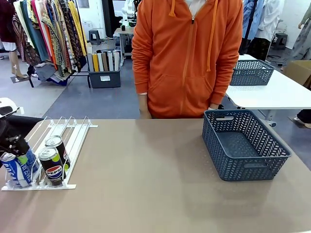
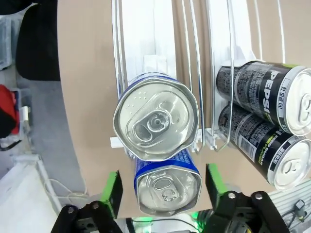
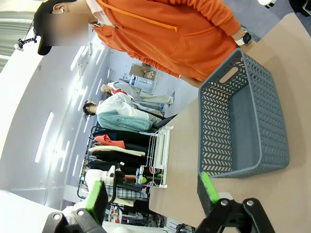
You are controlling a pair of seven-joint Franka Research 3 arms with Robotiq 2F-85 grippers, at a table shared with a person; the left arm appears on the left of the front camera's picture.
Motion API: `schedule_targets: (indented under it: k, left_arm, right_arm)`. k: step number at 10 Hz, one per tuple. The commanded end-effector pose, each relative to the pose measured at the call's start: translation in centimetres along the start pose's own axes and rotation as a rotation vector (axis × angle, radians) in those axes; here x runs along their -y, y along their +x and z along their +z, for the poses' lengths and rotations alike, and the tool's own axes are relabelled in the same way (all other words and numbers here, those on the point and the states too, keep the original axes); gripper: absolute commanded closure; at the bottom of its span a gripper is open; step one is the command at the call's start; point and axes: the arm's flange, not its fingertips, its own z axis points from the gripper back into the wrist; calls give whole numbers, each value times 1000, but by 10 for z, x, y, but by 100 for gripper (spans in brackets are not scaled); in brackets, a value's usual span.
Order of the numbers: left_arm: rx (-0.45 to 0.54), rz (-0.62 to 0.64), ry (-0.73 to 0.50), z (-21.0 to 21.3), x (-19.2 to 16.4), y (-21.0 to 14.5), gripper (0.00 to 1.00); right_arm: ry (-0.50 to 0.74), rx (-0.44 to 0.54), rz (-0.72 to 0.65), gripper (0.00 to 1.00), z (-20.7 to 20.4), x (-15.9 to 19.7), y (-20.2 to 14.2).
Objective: Retrieve and store the cans from the dispenser.
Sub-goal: Pick up one can from the Automatic Can Dispenser and place it in the middle of the table.
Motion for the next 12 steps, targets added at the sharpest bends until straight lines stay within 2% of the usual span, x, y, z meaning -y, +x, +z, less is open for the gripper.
schedule_targets:
  k: [1, 6, 12]
  left_arm:
    - [-3, 8, 25, 4, 1, -3, 0]
    - [4, 41, 33, 5, 3, -6, 0]
    - [-46, 61, 42, -16, 1, 4, 0]
  right_arm:
    - [20, 17, 26, 0, -1, -1, 4]
    - [20, 17, 26, 0, -1, -1, 4]
    - [20, 17, 26, 0, -1, -1, 4]
